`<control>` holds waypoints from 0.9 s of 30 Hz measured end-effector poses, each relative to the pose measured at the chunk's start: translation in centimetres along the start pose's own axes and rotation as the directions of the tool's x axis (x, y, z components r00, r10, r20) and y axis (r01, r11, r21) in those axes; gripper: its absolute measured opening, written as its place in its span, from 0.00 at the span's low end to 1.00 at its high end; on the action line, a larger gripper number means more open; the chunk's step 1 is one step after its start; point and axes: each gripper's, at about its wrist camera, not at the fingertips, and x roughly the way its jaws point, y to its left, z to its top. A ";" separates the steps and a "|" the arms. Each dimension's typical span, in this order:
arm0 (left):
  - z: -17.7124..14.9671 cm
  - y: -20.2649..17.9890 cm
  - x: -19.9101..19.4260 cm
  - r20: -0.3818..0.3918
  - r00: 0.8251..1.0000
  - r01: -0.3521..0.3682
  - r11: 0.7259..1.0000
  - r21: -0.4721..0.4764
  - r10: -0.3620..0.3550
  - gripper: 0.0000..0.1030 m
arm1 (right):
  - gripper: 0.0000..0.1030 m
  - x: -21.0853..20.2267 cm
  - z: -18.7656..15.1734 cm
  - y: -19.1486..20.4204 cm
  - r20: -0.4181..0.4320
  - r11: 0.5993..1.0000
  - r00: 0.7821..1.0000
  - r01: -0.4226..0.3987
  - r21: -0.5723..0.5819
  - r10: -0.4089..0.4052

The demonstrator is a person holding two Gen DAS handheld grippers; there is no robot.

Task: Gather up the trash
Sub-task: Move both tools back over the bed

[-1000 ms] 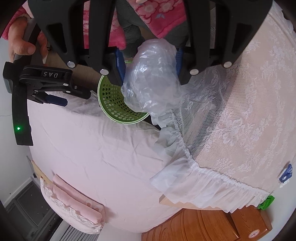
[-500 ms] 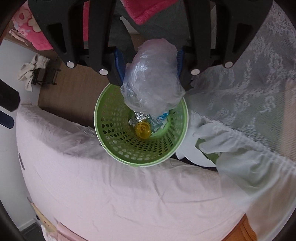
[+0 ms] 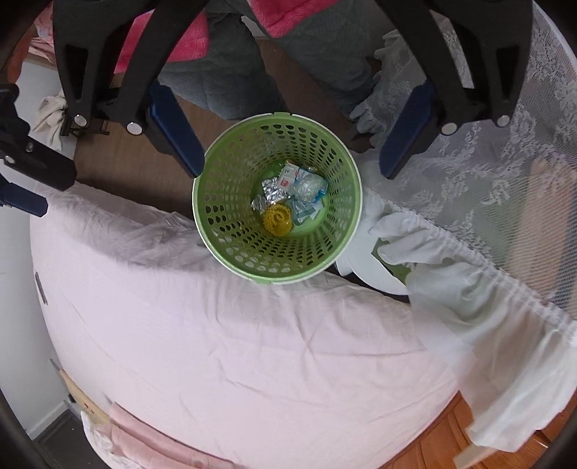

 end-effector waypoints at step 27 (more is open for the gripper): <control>-9.2 22.5 -21.5 0.287 0.894 -0.126 0.809 -0.574 0.343 0.93 | 0.98 -8.7 5.0 22.2 0.143 0.838 0.935 -0.214 -0.502 0.325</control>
